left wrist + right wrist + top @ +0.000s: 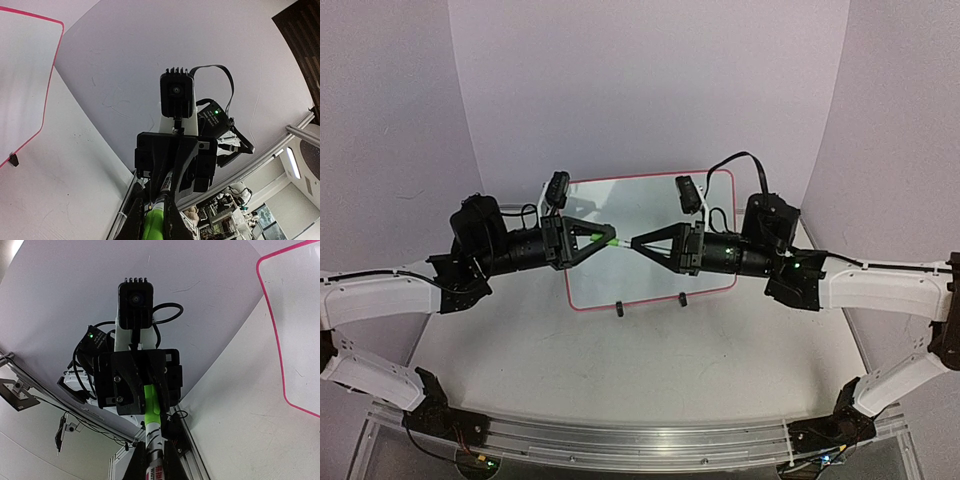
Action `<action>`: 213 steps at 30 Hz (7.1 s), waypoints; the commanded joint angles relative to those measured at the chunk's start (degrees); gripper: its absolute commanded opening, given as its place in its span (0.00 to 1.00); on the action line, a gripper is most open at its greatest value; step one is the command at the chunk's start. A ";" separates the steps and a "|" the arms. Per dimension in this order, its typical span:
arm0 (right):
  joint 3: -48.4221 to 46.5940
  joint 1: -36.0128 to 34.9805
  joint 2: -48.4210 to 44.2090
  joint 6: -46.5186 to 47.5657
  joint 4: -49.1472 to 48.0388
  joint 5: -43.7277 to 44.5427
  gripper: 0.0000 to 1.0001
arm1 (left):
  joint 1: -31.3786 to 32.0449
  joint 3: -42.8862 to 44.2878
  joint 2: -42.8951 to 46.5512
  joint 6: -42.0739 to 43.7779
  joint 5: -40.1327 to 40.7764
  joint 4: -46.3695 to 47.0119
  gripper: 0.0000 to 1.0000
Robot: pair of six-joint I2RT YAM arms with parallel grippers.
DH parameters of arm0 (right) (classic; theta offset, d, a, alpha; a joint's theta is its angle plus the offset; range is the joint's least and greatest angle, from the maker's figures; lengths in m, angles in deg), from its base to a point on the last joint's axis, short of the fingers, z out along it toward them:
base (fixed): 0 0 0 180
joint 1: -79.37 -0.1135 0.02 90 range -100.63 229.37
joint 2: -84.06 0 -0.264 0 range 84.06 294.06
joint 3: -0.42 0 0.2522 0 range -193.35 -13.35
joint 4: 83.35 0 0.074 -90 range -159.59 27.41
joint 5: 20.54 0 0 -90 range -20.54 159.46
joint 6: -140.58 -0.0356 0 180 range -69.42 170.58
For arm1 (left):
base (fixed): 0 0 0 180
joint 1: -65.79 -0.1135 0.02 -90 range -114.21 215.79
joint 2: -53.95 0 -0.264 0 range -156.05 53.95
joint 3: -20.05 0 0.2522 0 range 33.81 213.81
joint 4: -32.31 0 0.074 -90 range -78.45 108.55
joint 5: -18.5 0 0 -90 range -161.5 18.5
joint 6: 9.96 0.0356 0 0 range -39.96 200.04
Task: Write a sentence on the whiteboard
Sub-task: Pick up the whiteboard marker from the whiteboard marker, then place the pen cap at the center of the board, then write a sentence at the center of the board.
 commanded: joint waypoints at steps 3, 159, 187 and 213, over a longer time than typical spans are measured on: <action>3.18 4.52 -6.91 -0.69 -3.00 -1.19 0.00 | -5.97 -0.22 4.74 -1.57 8.72 -3.22 0.00; -34.78 6.39 33.65 9.12 2.73 8.32 0.00 | -35.18 32.46 -30.78 69.65 -20.82 -54.78 0.00; -40.40 7.09 39.82 9.05 2.67 14.25 0.00 | -34.41 32.63 -30.90 70.21 -20.14 -55.65 0.00; -43.01 7.07 44.29 8.89 4.36 12.69 0.00 | -33.68 33.02 -30.90 70.72 -19.64 -56.40 0.00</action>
